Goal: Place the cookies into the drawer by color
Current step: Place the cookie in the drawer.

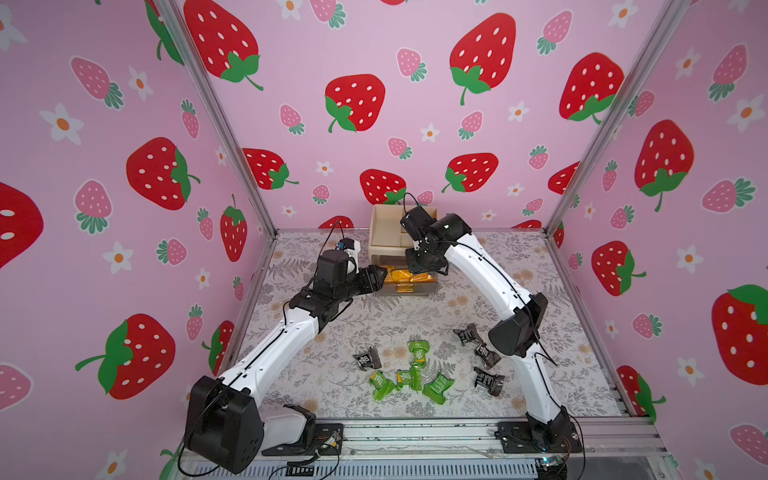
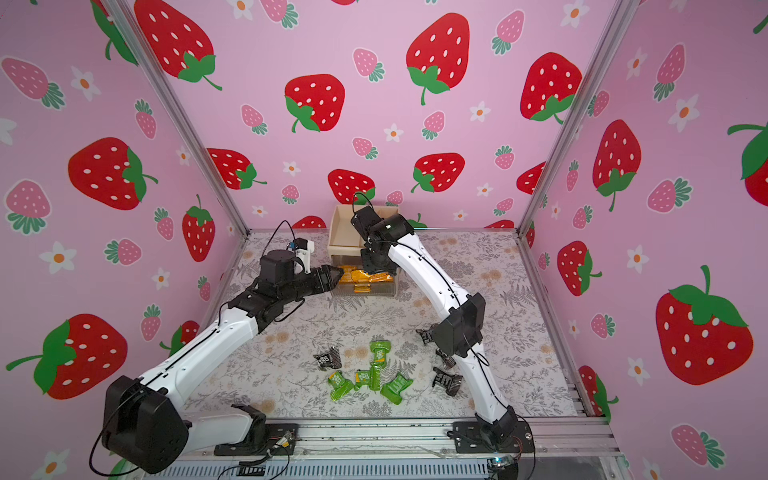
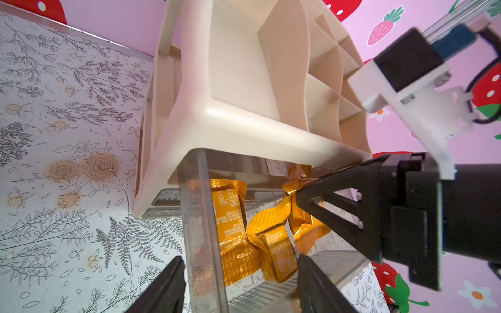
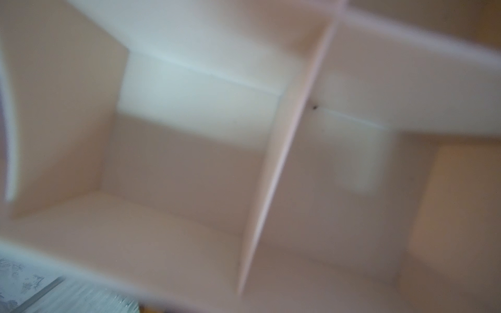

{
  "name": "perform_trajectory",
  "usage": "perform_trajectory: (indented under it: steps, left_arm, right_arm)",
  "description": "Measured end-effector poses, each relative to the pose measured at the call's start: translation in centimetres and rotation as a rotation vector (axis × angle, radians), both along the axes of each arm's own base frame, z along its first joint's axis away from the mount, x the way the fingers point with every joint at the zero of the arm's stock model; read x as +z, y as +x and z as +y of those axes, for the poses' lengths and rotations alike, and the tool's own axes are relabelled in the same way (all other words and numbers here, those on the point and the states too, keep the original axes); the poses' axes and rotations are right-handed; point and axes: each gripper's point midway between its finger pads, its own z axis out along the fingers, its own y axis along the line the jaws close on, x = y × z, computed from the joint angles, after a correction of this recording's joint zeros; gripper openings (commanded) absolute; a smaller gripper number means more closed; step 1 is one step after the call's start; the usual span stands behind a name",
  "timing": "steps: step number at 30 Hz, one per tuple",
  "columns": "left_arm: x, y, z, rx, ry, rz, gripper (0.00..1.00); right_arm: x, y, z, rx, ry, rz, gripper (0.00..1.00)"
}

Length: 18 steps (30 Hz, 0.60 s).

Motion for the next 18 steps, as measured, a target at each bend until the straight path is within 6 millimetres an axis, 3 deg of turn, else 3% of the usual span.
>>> perform_trajectory:
  steps: [7, 18]
  left_arm:
    - [0.0, 0.0, 0.0, -0.001, 0.001, 0.000, 0.69]
    - [-0.9, 0.6, -0.4, -0.009, 0.005, 0.027, 0.69]
  right_arm:
    - [-0.3, 0.2, -0.3, -0.005, -0.028, 0.000, 0.33]
    - [-0.5, -0.8, 1.4, 0.056, 0.040, 0.052, 0.34]
